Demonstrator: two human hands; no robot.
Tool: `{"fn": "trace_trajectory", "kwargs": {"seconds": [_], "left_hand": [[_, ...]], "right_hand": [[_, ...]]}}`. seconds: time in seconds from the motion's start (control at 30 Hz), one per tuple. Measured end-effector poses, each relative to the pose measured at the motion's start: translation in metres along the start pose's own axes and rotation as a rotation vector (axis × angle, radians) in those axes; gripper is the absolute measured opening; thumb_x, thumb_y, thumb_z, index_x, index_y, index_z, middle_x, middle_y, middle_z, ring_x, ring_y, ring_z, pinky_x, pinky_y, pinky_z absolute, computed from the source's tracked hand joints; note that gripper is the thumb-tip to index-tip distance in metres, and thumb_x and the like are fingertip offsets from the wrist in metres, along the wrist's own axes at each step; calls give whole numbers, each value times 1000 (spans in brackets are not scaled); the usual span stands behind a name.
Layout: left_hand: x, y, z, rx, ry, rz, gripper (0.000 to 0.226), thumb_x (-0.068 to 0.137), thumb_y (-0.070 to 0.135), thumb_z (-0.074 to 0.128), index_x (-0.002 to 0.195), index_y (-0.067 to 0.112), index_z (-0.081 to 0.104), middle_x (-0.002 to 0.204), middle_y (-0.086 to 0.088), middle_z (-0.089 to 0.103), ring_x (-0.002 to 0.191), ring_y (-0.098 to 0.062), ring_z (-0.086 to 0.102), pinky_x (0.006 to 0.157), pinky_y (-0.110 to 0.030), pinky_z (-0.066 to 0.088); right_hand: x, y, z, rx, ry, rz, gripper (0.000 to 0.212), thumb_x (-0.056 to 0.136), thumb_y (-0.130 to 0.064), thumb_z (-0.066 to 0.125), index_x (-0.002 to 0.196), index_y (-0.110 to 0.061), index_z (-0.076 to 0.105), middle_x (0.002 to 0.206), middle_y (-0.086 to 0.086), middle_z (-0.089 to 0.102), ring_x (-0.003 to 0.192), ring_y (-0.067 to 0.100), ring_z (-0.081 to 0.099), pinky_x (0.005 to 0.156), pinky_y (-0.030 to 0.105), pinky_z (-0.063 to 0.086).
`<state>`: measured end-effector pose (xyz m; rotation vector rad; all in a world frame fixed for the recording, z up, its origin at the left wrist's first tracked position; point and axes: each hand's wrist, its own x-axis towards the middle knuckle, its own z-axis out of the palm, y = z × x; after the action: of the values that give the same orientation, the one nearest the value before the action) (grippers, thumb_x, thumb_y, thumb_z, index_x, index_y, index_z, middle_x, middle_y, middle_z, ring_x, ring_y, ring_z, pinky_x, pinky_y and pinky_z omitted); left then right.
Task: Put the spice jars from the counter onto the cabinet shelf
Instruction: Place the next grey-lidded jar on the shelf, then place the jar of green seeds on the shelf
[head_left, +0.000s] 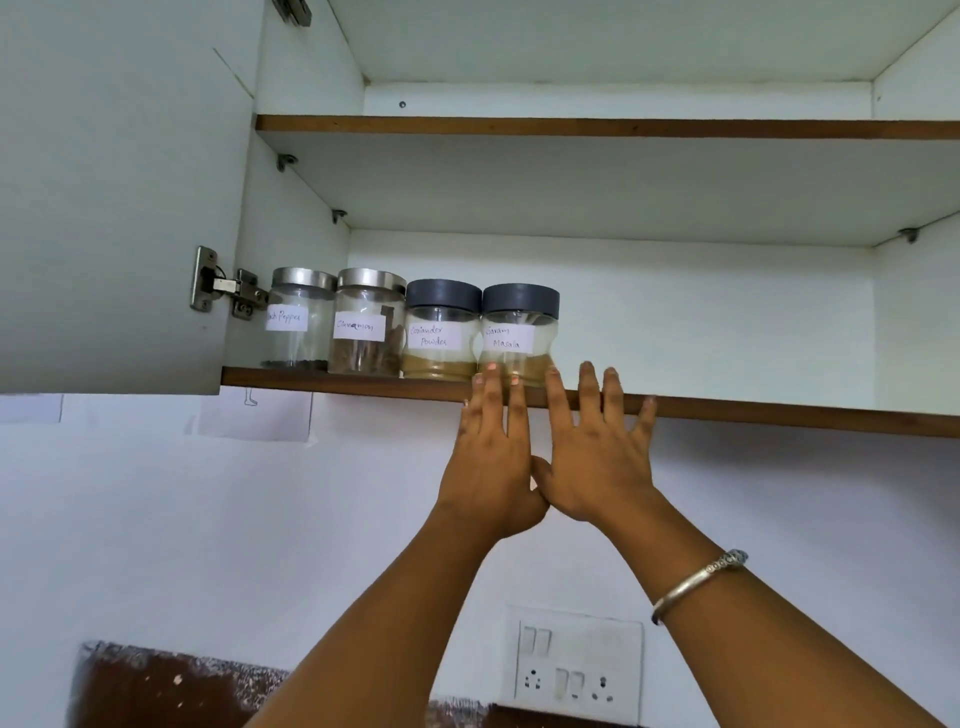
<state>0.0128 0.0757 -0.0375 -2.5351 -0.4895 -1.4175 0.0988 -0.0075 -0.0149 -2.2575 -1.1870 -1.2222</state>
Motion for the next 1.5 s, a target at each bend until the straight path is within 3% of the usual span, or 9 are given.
{"fn": "trace_trajectory", "kwargs": {"seconds": [0.13, 0.27, 0.43, 0.63, 0.8, 0.97, 1.1, 1.37, 1.5], "left_hand": [[-31, 15, 10, -62, -155, 16, 103, 82, 38, 59, 145, 13, -19, 152, -12, -29, 140, -27, -25, 115, -37, -6], [-73, 39, 33, -115, -290, -1, 103, 83, 45, 59, 145, 18, -19, 153, -7, -27, 141, -25, -24, 116, -36, -3], [-125, 85, 63, -181, -491, -10, 99, 83, 46, 57, 147, 18, -14, 155, -9, -20, 143, -27, -16, 116, -39, 5], [-194, 161, 108, -310, -793, 78, 89, 82, 36, 60, 147, 6, 8, 154, -18, 10, 144, -30, 3, 118, -39, 14], [-260, 236, 161, -459, -1014, 70, 89, 80, 37, 66, 147, 11, 13, 153, -13, 15, 141, -29, 20, 114, -39, 25], [-304, 284, 212, -502, -1052, -54, 82, 82, 36, 65, 145, 10, 20, 152, -15, 19, 139, -33, 23, 112, -40, 28], [-333, 294, 238, -448, -1035, -199, 82, 81, 33, 66, 145, 15, 18, 152, -13, 18, 137, -35, 25, 109, -44, 33], [-368, 288, 270, -393, -1060, -336, 86, 83, 28, 66, 147, 25, 9, 155, -12, 13, 140, -35, 20, 108, -45, 31], [-379, 281, 280, -438, -1132, -325, 96, 83, 19, 65, 146, 32, -6, 157, -11, 4, 138, -36, 27, 106, -44, 36]], "right_hand": [[-37, 3, 5, 54, -98, -55, 95, 86, -57, 49, 144, -32, -22, 154, 8, -28, 141, 34, -24, 111, 60, 0], [-87, 18, 21, 104, -272, -64, 95, 88, -50, 51, 144, -32, -24, 156, 4, -23, 141, 32, -24, 113, 56, 0], [-157, 57, 38, 137, -463, -24, 89, 88, -51, 51, 148, -30, -12, 158, 4, -15, 143, 30, -19, 114, 54, 2], [-268, 131, 49, 188, -682, 24, 75, 83, -47, 57, 145, -22, 23, 152, 9, 26, 140, 32, 19, 108, 50, 30], [-376, 202, 66, 161, -860, 177, 52, 84, -44, 57, 127, -17, 48, 132, 8, 48, 123, 30, 40, 96, 45, 42], [-450, 245, 99, 208, -959, 271, 48, 93, -32, 50, 134, -9, 44, 139, 15, 46, 126, 32, 43, 105, 39, 34], [-475, 249, 125, 302, -954, 278, 67, 84, -45, 59, 140, -20, 32, 144, 9, 43, 129, 33, 40, 102, 44, 40], [-494, 223, 194, 429, -987, 288, 96, 83, -41, 65, 149, -25, -2, 154, 16, 20, 134, 39, 33, 106, 46, 37], [-492, 214, 214, 499, -889, 360, 86, 85, -33, 64, 149, -20, 8, 151, 19, 25, 130, 39, 40, 102, 42, 43]]}}
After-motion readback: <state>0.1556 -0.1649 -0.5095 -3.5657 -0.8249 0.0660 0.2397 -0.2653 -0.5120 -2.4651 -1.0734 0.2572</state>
